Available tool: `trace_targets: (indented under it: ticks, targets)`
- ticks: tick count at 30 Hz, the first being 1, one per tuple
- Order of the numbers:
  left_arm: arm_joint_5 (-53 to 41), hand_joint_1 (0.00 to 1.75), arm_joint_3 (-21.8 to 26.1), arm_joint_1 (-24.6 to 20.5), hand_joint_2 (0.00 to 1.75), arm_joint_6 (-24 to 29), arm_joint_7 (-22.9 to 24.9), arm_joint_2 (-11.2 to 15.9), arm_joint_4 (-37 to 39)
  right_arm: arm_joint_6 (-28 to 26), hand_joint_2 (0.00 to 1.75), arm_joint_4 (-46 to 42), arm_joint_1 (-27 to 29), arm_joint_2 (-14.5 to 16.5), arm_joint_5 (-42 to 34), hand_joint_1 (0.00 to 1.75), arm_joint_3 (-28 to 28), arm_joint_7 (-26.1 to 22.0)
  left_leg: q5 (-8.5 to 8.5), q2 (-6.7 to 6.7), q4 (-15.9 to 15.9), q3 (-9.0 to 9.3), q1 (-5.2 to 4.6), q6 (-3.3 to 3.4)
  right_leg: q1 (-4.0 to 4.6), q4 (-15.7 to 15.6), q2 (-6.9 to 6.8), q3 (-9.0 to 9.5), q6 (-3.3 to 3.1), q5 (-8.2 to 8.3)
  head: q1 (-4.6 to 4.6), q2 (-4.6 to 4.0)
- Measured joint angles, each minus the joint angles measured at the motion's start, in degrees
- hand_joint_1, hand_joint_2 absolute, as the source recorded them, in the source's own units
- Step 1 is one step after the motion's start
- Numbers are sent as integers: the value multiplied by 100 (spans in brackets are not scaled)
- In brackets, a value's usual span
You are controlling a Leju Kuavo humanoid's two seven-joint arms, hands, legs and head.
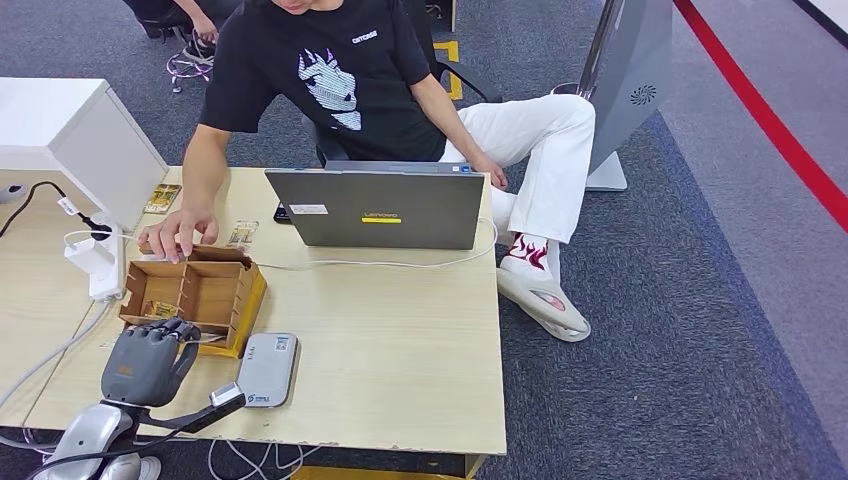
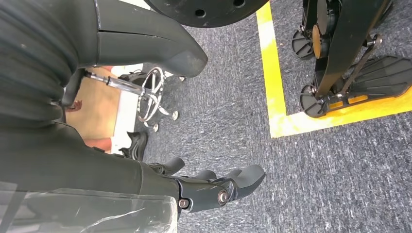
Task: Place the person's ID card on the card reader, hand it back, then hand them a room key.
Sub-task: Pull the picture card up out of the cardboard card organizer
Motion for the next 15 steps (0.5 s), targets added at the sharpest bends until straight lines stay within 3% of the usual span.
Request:
trace_targets:
  ticks: [10, 15]
  targets:
    - [51, 175, 0, -10, 175, 173, -26, 8, -10, 0, 175, 0, 0, 0, 67, 0, -13, 0, 0, 0, 0, 1, 0, 0, 0, 0, 0, -1, 0, 0, 1, 0]
    - [238, 175, 72, -165, 175, 360, -14, 165, -364, 0, 175, -2, -4, -1, 140, 0, -44, -8, 4, -2, 0, 0, 4, -2, 1, 0, -2, -2, 0, 1, 2, 0]
